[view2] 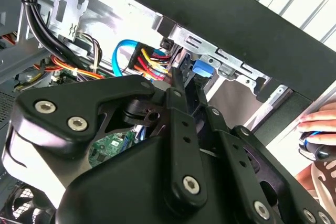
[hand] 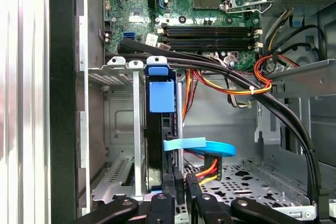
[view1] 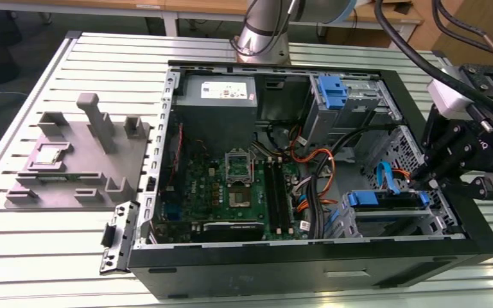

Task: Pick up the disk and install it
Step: 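Insert the second disk wire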

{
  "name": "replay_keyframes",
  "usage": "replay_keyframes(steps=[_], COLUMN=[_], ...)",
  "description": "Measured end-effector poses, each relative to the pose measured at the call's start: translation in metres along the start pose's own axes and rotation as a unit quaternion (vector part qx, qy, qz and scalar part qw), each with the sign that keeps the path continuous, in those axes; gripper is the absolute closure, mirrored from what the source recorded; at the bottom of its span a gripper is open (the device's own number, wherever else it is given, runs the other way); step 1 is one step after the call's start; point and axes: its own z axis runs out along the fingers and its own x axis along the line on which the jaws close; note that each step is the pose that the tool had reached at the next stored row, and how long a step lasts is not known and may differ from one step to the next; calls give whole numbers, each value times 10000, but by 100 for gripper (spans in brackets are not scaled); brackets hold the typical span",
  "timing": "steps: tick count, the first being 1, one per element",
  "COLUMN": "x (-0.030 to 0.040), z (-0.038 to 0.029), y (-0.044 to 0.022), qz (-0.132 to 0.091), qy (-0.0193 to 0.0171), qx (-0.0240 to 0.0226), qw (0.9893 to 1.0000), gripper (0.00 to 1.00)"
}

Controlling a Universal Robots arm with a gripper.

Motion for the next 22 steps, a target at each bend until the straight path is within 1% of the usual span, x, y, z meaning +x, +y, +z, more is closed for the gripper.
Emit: replay_keyframes(steps=[8, 17, 22], x=[1, -2, -9], z=[1, 11, 24], y=[-3, -96, -104], qz=[0, 0, 0], qy=[0, 0, 1], qx=[0, 0, -1], qw=[10000, 10000, 10000], gripper=[76, 76, 76])
